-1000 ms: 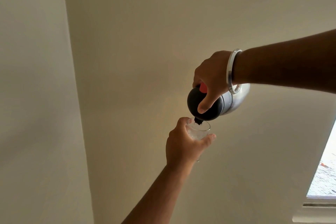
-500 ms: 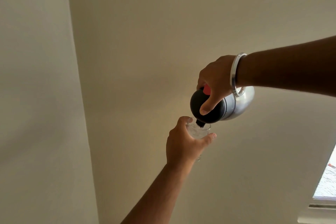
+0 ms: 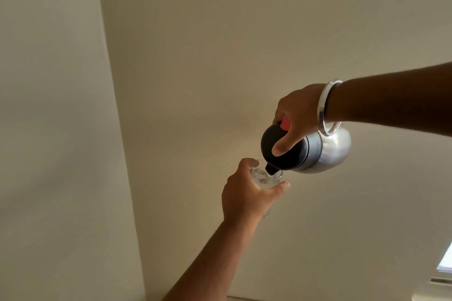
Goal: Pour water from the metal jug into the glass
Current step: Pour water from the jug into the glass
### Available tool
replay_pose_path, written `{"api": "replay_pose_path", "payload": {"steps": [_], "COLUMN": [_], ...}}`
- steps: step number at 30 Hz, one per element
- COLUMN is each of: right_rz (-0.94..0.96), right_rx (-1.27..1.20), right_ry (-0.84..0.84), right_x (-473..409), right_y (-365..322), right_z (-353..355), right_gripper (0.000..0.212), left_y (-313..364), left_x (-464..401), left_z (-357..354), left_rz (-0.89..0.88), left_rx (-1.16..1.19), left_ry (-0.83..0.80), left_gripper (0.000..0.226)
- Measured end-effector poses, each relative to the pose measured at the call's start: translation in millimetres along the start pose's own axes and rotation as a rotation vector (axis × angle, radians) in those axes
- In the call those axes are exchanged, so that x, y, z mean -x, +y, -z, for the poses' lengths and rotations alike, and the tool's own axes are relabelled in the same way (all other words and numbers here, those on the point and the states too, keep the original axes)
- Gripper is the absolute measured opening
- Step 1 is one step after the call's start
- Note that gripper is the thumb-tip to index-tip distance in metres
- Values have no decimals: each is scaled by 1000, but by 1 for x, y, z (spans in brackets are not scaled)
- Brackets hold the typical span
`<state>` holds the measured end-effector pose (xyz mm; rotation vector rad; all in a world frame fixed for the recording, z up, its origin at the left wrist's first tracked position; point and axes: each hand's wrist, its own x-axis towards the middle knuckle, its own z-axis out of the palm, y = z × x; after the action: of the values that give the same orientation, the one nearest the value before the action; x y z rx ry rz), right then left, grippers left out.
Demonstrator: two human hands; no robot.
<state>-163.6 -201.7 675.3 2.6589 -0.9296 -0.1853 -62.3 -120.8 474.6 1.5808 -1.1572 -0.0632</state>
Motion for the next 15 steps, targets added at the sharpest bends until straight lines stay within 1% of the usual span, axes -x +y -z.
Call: {"api": "replay_pose_path", "payload": {"steps": [4,8,10,12,14,15], "right_rz": [28,41,37,24,16,9], "right_rx": [-7,-12,-55,-139,-211,-242], "right_ry": [-9,7,6,-21,-48,-57], "right_x": [-3,-5,-4,-3,-2,-2], "right_y": [5,9,11,16,19,19], "right_z": [-7,-7,-7,-8,-13,-17], "right_gripper": [94,102,101,92,77,73], "left_y": [-2,-3,-4,-6,-8,-9], "left_x": [6,15,19,23,28,30], "left_z": [-6,-15,-19,-23,-23,-23], "left_rz": [26,69,81,91,101,110], "left_rx": [-20,-28,-39,-53,-64,-67], "left_ry": [-15,-3,6,17,29,36], "left_gripper": [74,74,75,77,78,77]}}
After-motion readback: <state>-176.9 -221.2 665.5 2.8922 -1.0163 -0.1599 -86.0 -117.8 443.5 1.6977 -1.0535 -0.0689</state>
